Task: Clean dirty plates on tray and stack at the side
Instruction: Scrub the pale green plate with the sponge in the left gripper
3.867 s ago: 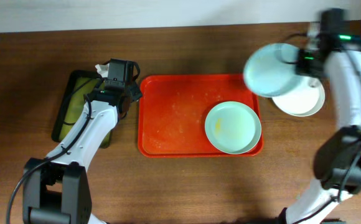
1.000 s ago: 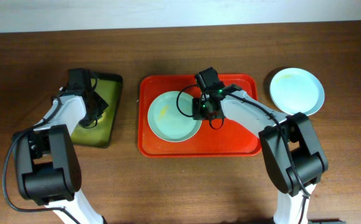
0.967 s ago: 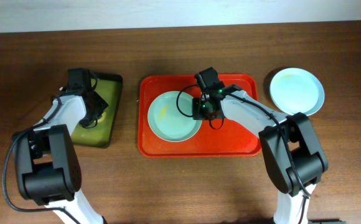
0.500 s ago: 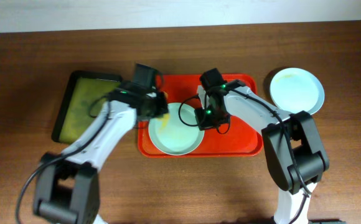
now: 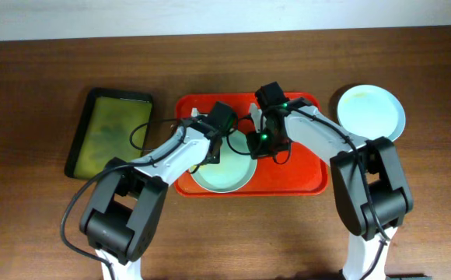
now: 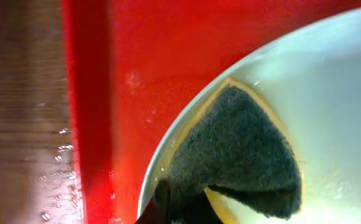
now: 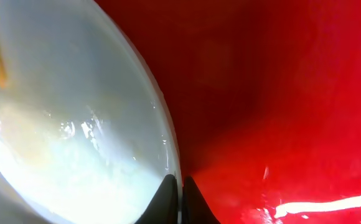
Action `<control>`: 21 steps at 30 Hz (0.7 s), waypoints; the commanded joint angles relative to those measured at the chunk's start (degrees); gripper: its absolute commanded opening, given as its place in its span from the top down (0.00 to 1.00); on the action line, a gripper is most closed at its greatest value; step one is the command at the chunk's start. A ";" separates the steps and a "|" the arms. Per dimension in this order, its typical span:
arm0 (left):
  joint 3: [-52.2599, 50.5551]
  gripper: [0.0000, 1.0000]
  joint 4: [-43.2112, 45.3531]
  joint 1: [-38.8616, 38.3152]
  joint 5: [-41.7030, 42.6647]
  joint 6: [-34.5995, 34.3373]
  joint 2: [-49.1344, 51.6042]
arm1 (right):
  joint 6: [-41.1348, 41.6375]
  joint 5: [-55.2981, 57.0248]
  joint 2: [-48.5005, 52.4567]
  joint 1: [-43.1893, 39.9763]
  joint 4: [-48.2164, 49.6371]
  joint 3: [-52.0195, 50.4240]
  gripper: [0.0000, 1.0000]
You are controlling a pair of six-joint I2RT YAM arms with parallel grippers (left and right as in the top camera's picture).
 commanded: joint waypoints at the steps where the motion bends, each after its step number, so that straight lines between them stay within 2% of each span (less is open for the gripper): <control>1: 0.48 1.00 -1.73 2.12 -6.47 0.74 -3.37 | -0.13 2.64 1.40 -0.57 -0.87 0.15 0.96; 2: 0.59 1.00 -1.68 2.12 -2.40 0.74 -5.22 | -0.15 2.64 1.40 -0.57 -0.87 0.15 0.96; 4: 0.74 1.00 -1.05 2.12 18.47 -0.13 -11.41 | -0.15 2.64 1.40 -0.57 -0.85 0.15 0.96; 5: 0.72 1.00 -0.87 2.10 25.86 -1.73 -12.04 | -0.15 2.64 1.40 -0.57 -0.85 0.15 0.96; 6: 0.31 1.00 -0.96 2.05 28.09 -2.95 -11.80 | -0.15 2.64 1.40 -0.57 -0.87 0.15 0.96; 10: -8.46 1.00 3.96 2.05 25.57 -4.68 -9.07 | -0.13 2.64 1.40 -0.57 -0.87 0.15 0.96; 11: -9.70 1.00 4.00 2.05 21.94 -4.68 -8.52 | -0.15 2.64 1.40 -0.57 -0.87 0.15 0.96; 12: -11.65 1.00 3.89 2.12 13.27 -4.68 -7.93 | -0.15 2.64 1.40 -0.57 -0.87 0.15 0.96; 13: -12.28 1.00 3.69 2.12 8.70 -4.68 -7.93 | -0.15 2.64 1.40 -0.57 -0.87 0.15 0.96; 17: -11.19 1.00 3.02 2.25 -5.42 -4.66 -8.11 | -0.15 2.64 1.40 -0.57 -0.87 0.15 0.96; 19: -6.51 1.00 0.48 3.28 -5.25 -4.68 -10.36 | -0.15 2.64 1.40 -0.57 -0.85 0.15 0.96; 21: -2.23 1.00 0.02 7.50 0.02 -4.70 -15.30 | -0.15 2.64 1.40 -0.57 -0.85 0.15 0.96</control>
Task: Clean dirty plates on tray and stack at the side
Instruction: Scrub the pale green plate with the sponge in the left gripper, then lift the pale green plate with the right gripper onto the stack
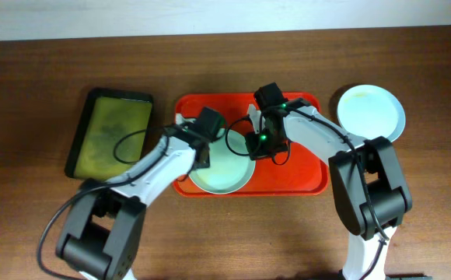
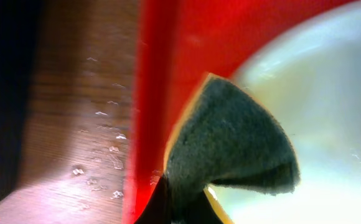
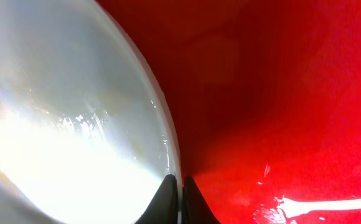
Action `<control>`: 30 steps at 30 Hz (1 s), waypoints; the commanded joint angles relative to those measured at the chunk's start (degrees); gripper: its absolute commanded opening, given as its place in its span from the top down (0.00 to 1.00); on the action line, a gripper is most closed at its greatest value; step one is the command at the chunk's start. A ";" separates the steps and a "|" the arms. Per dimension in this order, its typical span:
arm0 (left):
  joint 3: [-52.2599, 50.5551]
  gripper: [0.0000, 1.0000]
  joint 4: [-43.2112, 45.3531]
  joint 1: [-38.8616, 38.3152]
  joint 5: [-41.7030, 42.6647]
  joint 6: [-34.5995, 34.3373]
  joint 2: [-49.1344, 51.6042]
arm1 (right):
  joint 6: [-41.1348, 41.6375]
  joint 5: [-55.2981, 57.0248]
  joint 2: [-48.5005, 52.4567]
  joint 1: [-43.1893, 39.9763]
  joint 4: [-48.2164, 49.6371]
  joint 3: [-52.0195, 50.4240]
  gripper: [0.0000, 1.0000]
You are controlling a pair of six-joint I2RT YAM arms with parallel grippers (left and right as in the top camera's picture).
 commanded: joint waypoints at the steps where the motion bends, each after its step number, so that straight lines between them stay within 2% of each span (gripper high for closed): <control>1: 5.11 1.00 0.15 10.54 3.13 -0.17 -9.99 | -0.24 3.63 1.11 -0.74 -0.50 0.04 0.96; 3: 5.05 1.00 -0.24 20.15 8.68 -0.15 -11.02 | -0.24 3.65 1.11 -0.74 -0.35 0.04 0.96; 5: 4.72 1.00 -0.63 29.64 13.33 -0.13 -7.78 | -0.24 3.63 1.11 -0.74 0.09 0.04 0.96; 8: 4.72 1.00 1.81 34.53 13.33 -0.13 -0.83 | -0.24 3.63 1.11 -0.74 0.07 0.04 0.96; 9: 4.72 0.97 2.36 35.60 13.33 -0.13 1.09 | -0.24 3.63 1.11 -0.72 0.07 0.04 0.96; 10: 4.72 0.83 2.69 36.28 13.33 -0.11 2.10 | -0.24 3.63 1.11 -0.72 0.13 0.04 0.96; 11: 4.74 0.77 2.84 36.46 13.35 -0.11 2.12 | -0.24 3.63 1.11 -0.72 0.42 0.04 0.96; 14: 6.80 0.66 1.44 36.46 14.88 2.71 -0.28 | -0.24 3.56 1.09 -0.72 0.81 0.07 0.96; 16: 11.23 0.63 -3.39 36.46 15.02 2.69 -4.85 | -0.26 0.52 1.03 -0.68 0.85 1.27 0.96; 18: 12.39 0.01 -6.21 36.46 15.50 2.69 -10.51 | -0.50 -0.57 0.39 -0.15 -4.28 7.26 0.96; 19: 12.39 0.01 -7.10 36.46 15.50 2.69 -11.39 | -0.48 2.19 -0.07 0.63 -9.27 12.41 0.96; 22: 12.39 0.00 -7.50 36.46 15.47 2.69 -11.43 | -0.44 24.61 -0.37 5.73 -23.52 28.72 0.96; 24: 12.39 0.01 -7.52 36.46 15.45 2.69 -11.43 | -0.24 49.64 -0.37 13.07 -31.80 37.05 0.96; 27: 12.37 0.01 -7.52 36.46 15.47 2.69 -11.43 | -0.55 82.23 -0.35 23.26 -33.14 37.31 0.96; 29: 12.39 0.01 -7.52 36.46 15.47 2.69 -11.43 | -3.37 92.83 -0.35 26.18 -32.61 37.33 0.96; 30: 12.37 0.01 -7.50 36.46 15.45 2.69 -11.43 | -8.31 97.94 -0.35 27.78 -32.11 37.33 0.96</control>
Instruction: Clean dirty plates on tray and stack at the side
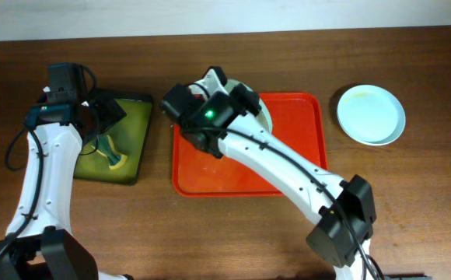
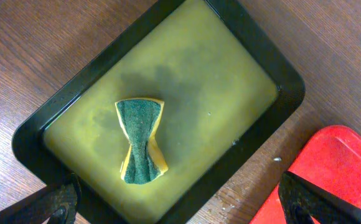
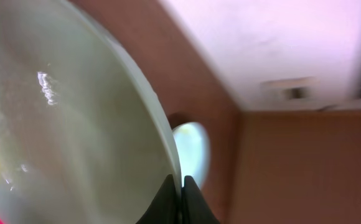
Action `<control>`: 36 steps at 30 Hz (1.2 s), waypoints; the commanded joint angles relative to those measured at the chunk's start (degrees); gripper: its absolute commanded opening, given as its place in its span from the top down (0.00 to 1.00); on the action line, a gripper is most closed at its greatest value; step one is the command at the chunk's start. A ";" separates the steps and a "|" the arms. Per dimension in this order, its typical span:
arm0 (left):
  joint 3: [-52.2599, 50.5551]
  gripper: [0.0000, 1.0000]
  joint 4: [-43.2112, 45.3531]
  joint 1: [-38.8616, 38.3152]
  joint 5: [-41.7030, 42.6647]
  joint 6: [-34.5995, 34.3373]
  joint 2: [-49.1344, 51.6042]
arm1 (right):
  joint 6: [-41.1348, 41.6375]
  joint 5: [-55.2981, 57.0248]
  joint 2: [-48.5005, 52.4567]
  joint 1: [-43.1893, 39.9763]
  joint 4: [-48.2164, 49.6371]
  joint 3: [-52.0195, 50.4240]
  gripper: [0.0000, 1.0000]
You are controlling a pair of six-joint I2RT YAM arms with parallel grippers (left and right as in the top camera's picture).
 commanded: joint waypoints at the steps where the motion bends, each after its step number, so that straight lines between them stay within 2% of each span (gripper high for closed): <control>1: 0.39 0.01 -0.07 0.20 0.15 0.50 -0.17 | -12.59 20.72 -0.50 2.75 0.63 1.22 0.96; 2: 0.42 0.01 -0.07 0.20 0.15 0.50 -0.17 | -16.41 23.96 -0.50 3.43 0.66 1.22 0.96; 4: 0.39 0.01 -0.07 0.20 0.13 0.50 -0.17 | -18.40 28.74 -0.50 3.76 0.63 1.22 0.96; 6: 0.39 0.01 -0.04 0.20 0.15 0.50 -0.17 | -18.43 24.94 -0.50 3.67 0.63 1.22 0.96; 8: 0.39 0.01 -0.04 0.20 0.15 0.50 -0.17 | -15.43 -1.31 -0.50 0.81 0.70 1.09 0.96; 10: 0.39 0.00 -0.04 0.20 0.15 0.50 -0.17 | -15.45 -30.69 -0.02 -10.47 2.58 0.57 0.96; 11: 0.42 0.01 -0.07 0.20 0.15 0.50 -0.17 | -15.45 -44.19 0.20 -18.99 3.04 0.57 0.96; 14: 0.39 0.01 -0.04 0.20 0.15 0.50 -0.17 | -15.41 -78.51 0.20 -51.65 2.82 0.57 0.96; 16: 0.39 0.01 -0.04 0.20 0.15 0.50 -0.17 | -15.39 -84.41 0.33 -64.35 3.56 0.55 0.96; 18: 0.39 0.00 -0.07 0.20 0.15 0.50 -0.17 | -13.81 -84.37 1.25 -75.52 7.17 -1.66 0.96; 21: 0.39 0.01 -0.07 0.20 0.15 0.50 -0.17 | -7.58 -84.35 2.10 -82.73 19.91 -10.95 0.96; 24: 0.39 0.01 -0.04 0.20 0.13 0.50 -0.17 | -6.78 -84.35 2.14 -82.64 27.43 -17.49 0.95; 26: 0.39 0.01 -0.04 0.20 0.13 0.50 -0.17 | -6.80 -84.35 2.14 -81.77 29.66 -19.50 0.85; 27: 0.39 0.01 -0.04 0.20 0.15 0.50 -0.17 | -6.80 -84.39 2.14 -80.98 29.24 -19.45 0.76; 28: 0.42 0.01 -0.04 0.20 0.15 0.50 -0.17 | -6.64 -84.43 2.12 -80.61 28.44 -19.41 0.56; 29: 0.39 0.00 -0.04 0.20 0.15 0.50 -0.17 | -6.12 -84.39 1.70 -80.26 27.17 -19.39 0.44; 30: 0.42 0.01 -0.04 0.20 0.15 0.50 -0.17 | -6.14 -84.41 0.00 -80.24 25.20 -19.39 0.02; 33: 0.39 0.01 -0.04 0.20 0.15 0.50 -0.17 | -6.14 -84.61 -10.93 -80.24 14.58 -19.41 0.02; 36: 0.39 0.01 -0.04 0.20 0.15 0.50 -0.17 | -6.16 -84.61 -29.33 -77.59 4.59 -21.59 0.02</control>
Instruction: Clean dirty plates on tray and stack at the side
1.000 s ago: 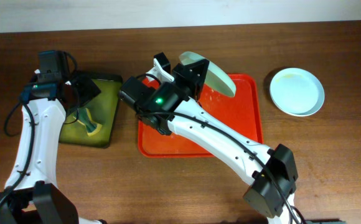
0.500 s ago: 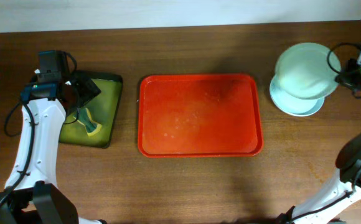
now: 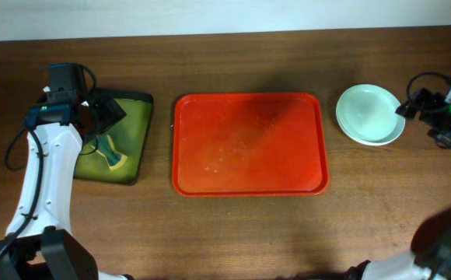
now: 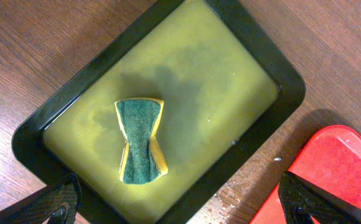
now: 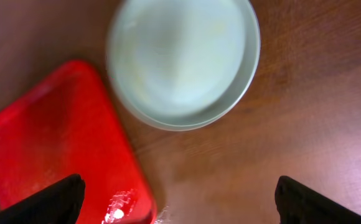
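The red tray [image 3: 249, 144] lies in the middle of the table with no plate on it. Pale green plates [image 3: 371, 114] sit stacked on the wood to its right, and the right wrist view shows the plates [image 5: 183, 59] from above. My right gripper [image 3: 426, 106] hovers just right of the stack, open and holding nothing [image 5: 180, 208]. The green and yellow sponge [image 4: 140, 141] lies in the black basin [image 4: 280, 74] of yellowish liquid. My left gripper [image 4: 180, 208] is open above that basin, near its right side [image 3: 101, 117].
The basin [image 3: 144, 101] stands just left of the tray, with a strip of wet wood between them. The tray's corner [image 5: 56, 143] reaches close to the plate stack. Bare wooden table lies in front of and behind the tray.
The plate that my right gripper held raised over the tray's back left now rests on the stack at the right. The right gripper has let go and is open. The left arm has not moved.
My left gripper was shut on the sponge on a plate in the tray, with the right gripper shut on that plate's rim. Then the sponge was at the plate's left edge. Later the sponge lay in the basin and the right gripper held the plate up; now the plate sits stacked.
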Action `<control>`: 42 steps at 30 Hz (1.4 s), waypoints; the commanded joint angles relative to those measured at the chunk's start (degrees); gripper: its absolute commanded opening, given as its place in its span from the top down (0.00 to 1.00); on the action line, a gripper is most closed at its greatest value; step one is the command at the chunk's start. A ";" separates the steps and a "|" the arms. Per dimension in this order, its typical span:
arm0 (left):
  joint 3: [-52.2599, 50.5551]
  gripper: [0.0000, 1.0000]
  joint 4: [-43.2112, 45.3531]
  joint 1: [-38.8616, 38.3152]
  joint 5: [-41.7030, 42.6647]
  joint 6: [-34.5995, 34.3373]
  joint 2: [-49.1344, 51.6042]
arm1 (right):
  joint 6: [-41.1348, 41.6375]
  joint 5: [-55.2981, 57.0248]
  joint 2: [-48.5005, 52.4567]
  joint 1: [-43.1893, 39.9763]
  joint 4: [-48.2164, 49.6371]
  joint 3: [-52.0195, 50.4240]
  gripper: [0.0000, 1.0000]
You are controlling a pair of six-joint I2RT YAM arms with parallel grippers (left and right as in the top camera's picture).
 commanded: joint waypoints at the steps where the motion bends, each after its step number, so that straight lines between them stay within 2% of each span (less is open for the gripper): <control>1: 0.39 0.01 -0.09 0.20 0.15 0.50 -0.20 | -0.15 -0.52 -18.49 5.03 -2.45 -4.85 0.02; 3: 0.39 0.01 -0.11 0.20 0.13 0.50 -0.20 | -0.15 -1.77 -34.75 11.76 -4.04 -10.08 0.02; 7: 0.39 0.01 -0.11 0.20 0.15 0.50 -0.20 | -0.15 -1.77 -51.67 14.49 -5.27 -10.21 0.02; 11: 0.39 0.01 -0.09 0.20 0.15 0.50 -0.20 | -0.17 0.07 -54.51 15.23 -5.86 -10.21 0.02; 15: 0.39 0.01 -0.09 0.20 0.15 0.50 -0.20 | -4.07 1.68 -57.83 25.00 -3.69 -16.15 0.02; 18: 0.39 0.01 -0.11 0.20 0.15 0.50 -0.20 | -4.02 1.46 -70.29 29.70 8.24 -31.54 0.02; 21: 0.39 0.01 -0.09 0.20 0.15 0.50 -0.20 | -3.61 1.42 -89.70 33.79 31.39 -57.07 0.02; 23: 0.39 0.01 -0.11 0.20 0.13 0.50 -0.20 | -3.37 1.44 -96.87 34.77 42.60 -69.16 0.02; 27: 0.39 0.01 -0.09 0.20 0.15 0.50 -0.20 | -3.19 2.56 -96.85 34.73 57.22 -79.21 0.01; 30: 0.39 0.01 -0.11 0.20 0.15 0.50 -0.20 | -3.19 5.88 -96.85 34.71 62.12 -83.45 0.02; 34: 0.39 0.01 -0.11 0.20 0.15 0.50 -0.20 | -3.19 10.97 -96.85 34.73 63.28 -85.46 0.02; 38: 0.39 0.01 -0.11 0.20 0.15 0.50 -0.20 | -2.05 10.91 -96.85 34.73 72.65 -93.04 0.02; 41: 0.39 0.01 -0.09 0.20 0.15 0.50 -0.20 | -1.86 13.77 -96.85 34.73 70.49 -94.36 0.02; 42: 0.39 0.00 -0.09 0.20 0.13 0.50 -0.20 | -0.98 15.91 -96.85 34.75 65.57 -94.36 0.02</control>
